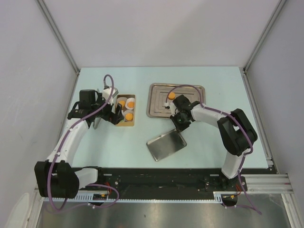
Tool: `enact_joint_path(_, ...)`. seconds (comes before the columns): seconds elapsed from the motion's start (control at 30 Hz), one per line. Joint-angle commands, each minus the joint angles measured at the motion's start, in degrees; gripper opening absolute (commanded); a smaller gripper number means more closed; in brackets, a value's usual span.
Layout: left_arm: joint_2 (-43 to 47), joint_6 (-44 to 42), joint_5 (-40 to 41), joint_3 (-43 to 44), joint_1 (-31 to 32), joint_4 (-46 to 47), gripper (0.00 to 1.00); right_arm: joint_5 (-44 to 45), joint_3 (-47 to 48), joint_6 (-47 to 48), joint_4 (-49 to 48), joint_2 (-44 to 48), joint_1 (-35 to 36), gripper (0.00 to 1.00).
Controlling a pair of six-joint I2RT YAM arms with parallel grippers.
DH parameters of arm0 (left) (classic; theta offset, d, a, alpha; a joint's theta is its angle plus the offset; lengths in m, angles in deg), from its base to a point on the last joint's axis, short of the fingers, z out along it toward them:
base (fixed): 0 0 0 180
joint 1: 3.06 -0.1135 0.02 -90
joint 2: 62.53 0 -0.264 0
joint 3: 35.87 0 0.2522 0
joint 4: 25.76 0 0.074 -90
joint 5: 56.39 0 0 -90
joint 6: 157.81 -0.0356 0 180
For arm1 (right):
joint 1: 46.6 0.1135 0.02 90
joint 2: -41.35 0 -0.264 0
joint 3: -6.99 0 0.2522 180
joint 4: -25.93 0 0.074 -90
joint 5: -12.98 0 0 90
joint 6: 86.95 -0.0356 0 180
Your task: Pack the cookies
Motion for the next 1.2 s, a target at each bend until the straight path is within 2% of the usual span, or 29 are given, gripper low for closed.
enact_joint_path(0.0, 0.1, -1.7, -1.9, -0.4, 0.4, 1.9, 1.0, 3.9, -0.3, 1.1, -0.1, -4.7, 1.4, 0.06)
enact_joint_path(0.07, 0.3, -2.5, -2.9, -0.4, 0.5, 2.0, 0.99, 4.3, 0.3, 1.1, 0.0, -4.4, 1.6, 0.0)
enact_joint_path(0.23, -0.1, -4.0, -7.9, 2.0, 1.7, -0.8, 0.99, 4.8, 3.1, 2.2, 1.5, -0.7, 1.5, 0.0)
enact_joint_path(0.47, -1.1, -9.8, -12.8, 6.4, 9.8, -6.5, 0.98, 7.7, 12.5, 4.4, 4.7, 7.2, 1.5, 0.0)
enact_joint_path(0.63, -5.3, -9.2, -16.6, 12.8, 13.5, -11.0, 0.98, 9.3, 18.7, 5.4, 6.6, 11.7, 1.6, 0.0)
enact_joint_path(0.7, -6.7, -8.4, -16.1, 14.8, 16.2, -11.2, 0.97, 9.3, 20.6, 6.0, 7.3, 12.7, 1.7, 0.0)
enact_joint_path(0.83, -7.5, -5.4, -11.8, 16.2, 19.8, -5.6, 0.97, 11.1, 24.4, 6.2, 8.5, 14.4, 2.0, 0.0)
enact_joint_path(1.17, -16.9, -5.8, -9.6, 28.8, 25.1, -7.9, 0.97, 11.6, 25.6, 4.6, 9.1, 16.5, 3.6, 0.0)
